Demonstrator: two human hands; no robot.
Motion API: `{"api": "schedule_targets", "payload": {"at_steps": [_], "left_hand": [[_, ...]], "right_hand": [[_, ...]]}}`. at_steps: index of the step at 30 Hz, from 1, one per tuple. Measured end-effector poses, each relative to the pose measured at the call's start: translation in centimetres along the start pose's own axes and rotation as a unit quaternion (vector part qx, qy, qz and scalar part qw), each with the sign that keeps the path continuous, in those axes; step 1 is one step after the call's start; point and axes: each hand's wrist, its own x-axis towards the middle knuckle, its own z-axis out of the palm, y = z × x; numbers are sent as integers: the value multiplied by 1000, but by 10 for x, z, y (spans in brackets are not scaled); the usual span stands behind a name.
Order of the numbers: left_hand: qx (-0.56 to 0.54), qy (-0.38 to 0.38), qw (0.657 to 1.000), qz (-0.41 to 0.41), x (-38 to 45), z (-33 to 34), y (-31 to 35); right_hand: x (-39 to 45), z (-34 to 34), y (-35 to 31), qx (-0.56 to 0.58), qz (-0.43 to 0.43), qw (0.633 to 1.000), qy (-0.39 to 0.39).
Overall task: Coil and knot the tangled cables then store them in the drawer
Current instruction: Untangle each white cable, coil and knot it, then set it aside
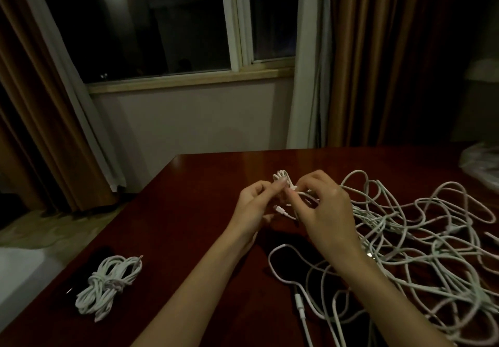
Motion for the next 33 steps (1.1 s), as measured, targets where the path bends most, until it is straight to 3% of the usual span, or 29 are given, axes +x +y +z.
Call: {"api": "schedule_targets", "payload": {"at_steps": [9, 13, 22, 27, 30, 33], "left_hand": [[-22, -27, 999, -11, 0, -5, 3], [17, -22, 999, 16, 0, -11, 7], [61, 9, 996, 71, 2, -13, -2], [32, 30, 997, 58, 4, -17, 2], [-6, 44, 998, 43, 6, -16, 0], [-26, 63, 997, 26, 7, -14, -4]], "right_hand": [[-8, 7, -4, -76, -98, 991, -54], [-6, 4, -2, -71, -94, 988, -95], [0, -7, -3, -50, -49, 997, -36], [4, -9, -4, -9, -10, 997, -71], [4, -6, -4, -17, -30, 995, -89], [-3, 1, -2, -56, -70, 984, -157]]}}
